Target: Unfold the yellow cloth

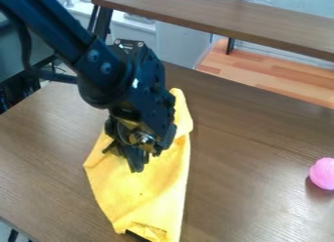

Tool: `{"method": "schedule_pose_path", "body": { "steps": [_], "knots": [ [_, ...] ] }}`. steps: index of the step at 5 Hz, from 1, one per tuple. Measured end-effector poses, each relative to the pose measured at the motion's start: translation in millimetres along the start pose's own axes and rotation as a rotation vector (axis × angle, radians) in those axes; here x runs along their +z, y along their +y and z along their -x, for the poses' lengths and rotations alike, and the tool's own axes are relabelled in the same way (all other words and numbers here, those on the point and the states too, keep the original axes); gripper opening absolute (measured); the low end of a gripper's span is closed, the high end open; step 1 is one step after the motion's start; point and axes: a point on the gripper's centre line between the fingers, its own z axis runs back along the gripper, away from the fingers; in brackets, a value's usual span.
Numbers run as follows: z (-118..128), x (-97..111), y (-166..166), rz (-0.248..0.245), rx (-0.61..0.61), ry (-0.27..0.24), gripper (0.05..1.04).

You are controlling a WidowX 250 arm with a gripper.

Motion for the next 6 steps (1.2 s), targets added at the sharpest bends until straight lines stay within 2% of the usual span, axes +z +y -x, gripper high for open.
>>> {"method": "schedule_pose_path", "body": {
  "steps": [1, 2, 3, 4, 5, 6],
  "knots": [
    [1.0, 1.3, 1.2, 0.0, 0.001, 0.006, 0.162],
    [3.7, 0.6, 3.8, 0.002, 0.008, 0.016, 0.051],
    [7.3, -1.1, 5.7, 0.013, 0.013, 0.032, 0.048],
    [8.5, 2.2, 14.1, 0.02, 0.046, 0.023, 0.069],
    [8.0, 0.2, 13.7, 0.038, 0.052, 0.017, 0.219],
    [6.8, -1.6, 13.2, 0.041, 0.051, 0.017, 0.453]
  ]
}}
